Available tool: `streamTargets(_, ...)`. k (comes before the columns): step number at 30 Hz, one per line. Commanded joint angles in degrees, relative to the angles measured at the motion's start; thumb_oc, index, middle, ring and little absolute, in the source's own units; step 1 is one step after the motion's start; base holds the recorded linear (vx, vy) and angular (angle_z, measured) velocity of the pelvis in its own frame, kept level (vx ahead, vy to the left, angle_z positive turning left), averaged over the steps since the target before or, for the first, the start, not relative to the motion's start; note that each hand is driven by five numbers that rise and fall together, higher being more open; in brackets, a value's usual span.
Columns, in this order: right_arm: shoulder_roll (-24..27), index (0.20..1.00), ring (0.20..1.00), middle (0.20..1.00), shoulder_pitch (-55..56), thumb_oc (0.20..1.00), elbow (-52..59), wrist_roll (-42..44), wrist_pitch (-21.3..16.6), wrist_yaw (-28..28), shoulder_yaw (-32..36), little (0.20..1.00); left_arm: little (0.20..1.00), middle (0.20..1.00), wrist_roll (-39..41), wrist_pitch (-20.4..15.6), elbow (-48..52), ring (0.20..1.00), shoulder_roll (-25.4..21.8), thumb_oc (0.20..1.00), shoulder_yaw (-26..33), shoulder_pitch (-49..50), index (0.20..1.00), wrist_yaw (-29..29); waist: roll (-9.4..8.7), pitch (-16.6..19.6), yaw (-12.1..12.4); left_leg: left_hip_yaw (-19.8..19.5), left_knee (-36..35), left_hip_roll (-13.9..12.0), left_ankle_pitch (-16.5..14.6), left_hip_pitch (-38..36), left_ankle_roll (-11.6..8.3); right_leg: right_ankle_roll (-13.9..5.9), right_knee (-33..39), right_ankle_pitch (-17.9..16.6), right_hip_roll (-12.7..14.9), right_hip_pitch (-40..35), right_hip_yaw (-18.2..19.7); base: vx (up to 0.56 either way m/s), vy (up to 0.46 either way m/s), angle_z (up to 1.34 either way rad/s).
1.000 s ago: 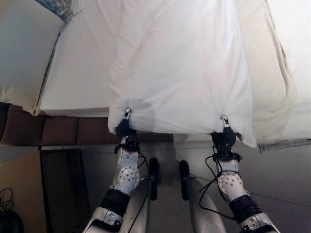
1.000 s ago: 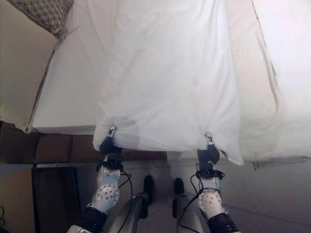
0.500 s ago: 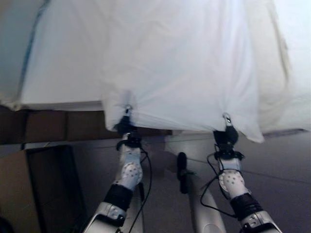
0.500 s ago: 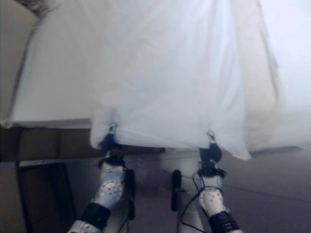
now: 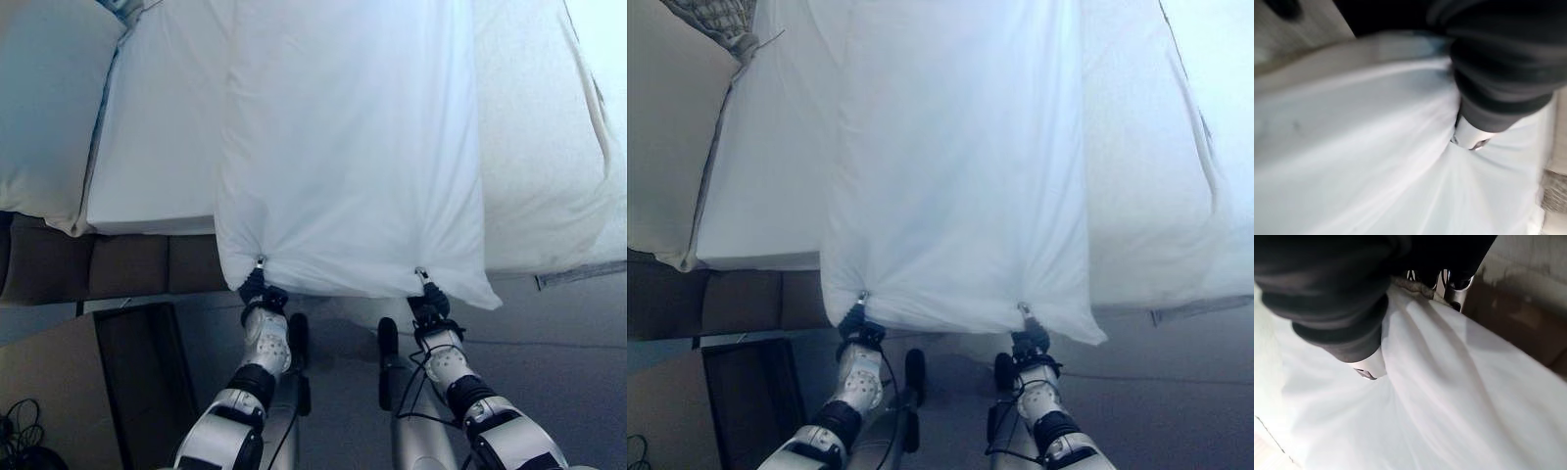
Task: Make the bed
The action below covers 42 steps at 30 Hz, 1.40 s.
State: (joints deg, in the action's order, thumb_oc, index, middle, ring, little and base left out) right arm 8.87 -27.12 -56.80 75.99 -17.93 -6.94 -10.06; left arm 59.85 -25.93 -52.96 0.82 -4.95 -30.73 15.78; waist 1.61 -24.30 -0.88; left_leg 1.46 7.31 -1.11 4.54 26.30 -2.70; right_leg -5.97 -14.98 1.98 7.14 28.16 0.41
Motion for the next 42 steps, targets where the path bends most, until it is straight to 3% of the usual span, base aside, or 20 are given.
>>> streamTargets(1, 0.62, 0.200, 0.200, 0.200, 2.00, 0.200, -5.93, -4.88, 2.27, 3.36, 0.90, 0.200, 0.200, 0.200, 1.38, 4.01, -11.62, 0.200, -3.68, 0.200, 5.87, 1.04, 0.200, 2.49, -0.66, -0.05, 0.05, 2.51, 0.22, 0.88, -1.23, 0.95, -1.60, -1.96, 9.94, -6.52, 0.25, -2.06, 0.06, -0.01, -0.058, -0.01)
streamTargets(2, 0.64, 0.200, 0.200, 0.200, 1.66, 0.200, -6.19, -4.92, 2.31, 3.28, 1.00, 0.200, 0.200, 0.200, 1.41, 4.05, -11.89, 0.200, -3.76, 0.200, 5.99, 0.70, 0.200, 2.35, -0.65, -0.09, -0.01, 2.45, -0.05, 0.89, -1.03, 0.97, -1.63, -1.93, 10.03, -6.61, 0.25, -2.00, 0.00, -0.02, -0.081, -0.01)
streamTargets(3, 1.10, 0.200, 0.200, 0.200, 0.98, 0.200, -8.90, -6.70, 3.07, 4.85, 1.87, 0.200, 0.200, 0.200, 0.94, 7.90, -16.42, 0.200, -3.70, 0.200, 6.05, 0.21, 0.200, 1.08, -0.42, 0.24, -0.55, 2.50, -0.77, 0.47, -0.55, 0.70, -1.92, -1.80, 9.84, -6.55, -0.05, -1.84, -0.12, -0.01, -0.079, 0.00)
streamTargets(5, 1.30, 0.200, 0.200, 0.200, 0.96, 0.200, -11.12, -7.95, 3.65, 6.17, 2.68, 0.200, 0.200, 0.200, -0.13, 10.49, -19.07, 0.200, -3.20, 0.200, 5.47, -0.19, 0.200, 0.82, -0.18, 0.51, -1.22, 2.41, -1.43, 0.13, -0.18, 0.19, -2.15, -1.58, 9.46, -6.24, -0.38, -1.92, -0.25, 0.00, -0.084, 0.07)
streamTargets(11, 1.32, 0.200, 0.200, 0.200, 1.22, 0.200, -11.79, -10.94, 5.39, 6.87, 2.68, 0.200, 0.200, 0.200, 0.18, 13.96, -22.60, 0.200, -2.94, 0.200, 5.65, -1.46, 0.200, 1.22, 0.11, 0.67, -2.48, 2.49, -2.38, -0.66, 0.08, -1.08, -2.24, -1.36, 8.65, -5.93, -0.96, -2.06, -0.19, 0.01, -0.038, 0.04)
streamTargets(23, 0.18, 0.200, 0.200, 0.200, 1.15, 0.200, -13.48, -13.59, 7.15, 8.00, 1.46, 0.200, 0.200, 0.200, 0.78, 15.79, -23.93, 0.200, -3.34, 0.200, 5.17, -2.52, 0.200, 1.82, -0.54, 0.70, -3.14, 2.76, -2.00, -1.12, -0.32, -1.18, -2.24, -1.48, 8.20, -5.92, -0.98, -2.19, 0.01, 0.00, 0.000, 0.00)
streamTargets(24, 0.07, 0.376, 0.376, 0.376, 1.23, 0.376, -13.70, -13.84, 7.35, 8.12, 1.41, 0.376, 0.200, 0.200, 0.50, 16.05, -23.96, 0.200, -3.41, 0.200, 5.13, -2.46, 0.200, 1.75, -0.58, 0.65, -3.17, 2.76, -1.97, -1.13, -0.33, -1.21, -2.26, -1.44, 8.13, -5.86, -1.00, -2.25, -0.03, 0.00, 0.000, 0.00)
streamTargets(25, 0.07, 1.000, 1.000, 1.000, 1.38, 1.000, -13.98, -14.02, 7.67, 8.39, 1.46, 1.000, 0.523, 0.523, 0.55, 16.39, -23.96, 0.523, -3.49, 0.523, 4.96, -2.38, 0.523, 1.40, -0.65, 0.64, -3.18, 2.76, -1.93, -1.12, -0.35, -1.26, -2.33, -1.41, 8.12, -5.83, -0.97, -2.33, -0.01, 0.00, 0.000, 0.00)
streamTargets(26, 0.07, 1.000, 1.000, 1.000, 1.38, 1.000, -13.98, -14.02, 7.67, 8.39, 1.47, 1.000, 0.576, 0.576, 0.55, 16.39, -23.97, 0.576, -3.49, 0.576, 4.96, -2.38, 0.576, 1.39, -0.66, 0.64, -3.18, 2.76, -1.93, -1.12, -0.36, -1.26, -2.33, -1.41, 8.13, -5.83, -0.97, -2.33, -0.01, 0.00, 0.000, 0.00)
streamTargets(27, 0.05, 1.000, 1.000, 1.000, 1.35, 1.000, -14.64, -14.44, 7.96, 8.69, 1.51, 1.000, 0.884, 0.884, 0.23, 16.70, -24.01, 0.884, -3.48, 0.884, 4.73, -2.25, 0.884, 1.34, -0.66, 0.70, -3.15, 2.70, -2.01, -1.16, -0.38, -1.34, -2.33, -1.37, 8.20, -5.72, -0.98, -2.48, -0.10, 0.03, -0.018, 0.01)
streamTargets(28, -0.01, 1.000, 1.000, 1.000, 1.20, 1.000, -15.24, -14.63, 8.29, 8.85, 1.31, 1.000, 1.000, 1.000, -0.16, 17.07, -24.52, 1.000, -3.68, 1.000, 4.55, -2.39, 1.000, 1.22, -0.73, 0.71, -3.13, 2.71, -2.05, -1.28, -0.48, -1.59, -2.33, -1.30, 8.12, -5.63, -0.97, -2.70, -0.25, 0.04, -0.020, 0.01)
streamTargets(36, 0.31, 1.000, 1.000, 1.000, 1.76, 1.000, -16.95, -16.86, 9.59, 9.74, 1.29, 1.000, 1.000, 1.000, -1.22, 17.75, -23.89, 1.000, -2.82, 1.000, 2.51, -1.78, 1.000, 0.78, -0.77, 1.17, -2.98, 2.43, -1.26, -1.34, -1.01, -2.14, -2.17, -1.04, 7.83, -5.07, -1.04, -3.71, -0.31, 0.02, -0.007, 0.01)
streamTargets(42, 0.66, 1.000, 1.000, 1.000, 4.94, 1.000, -16.61, -18.36, 10.11, 8.61, 0.72, 1.000, 1.000, 1.000, -6.25, 17.08, -20.09, 1.000, -0.61, 1.000, -5.18, 1.59, 1.000, 0.09, -0.37, 1.39, -2.72, 1.93, -1.80, -1.21, -0.81, -3.01, -1.98, -1.01, 8.49, -5.09, -0.79, -4.93, -0.98, 0.01, -0.013, 0.04)
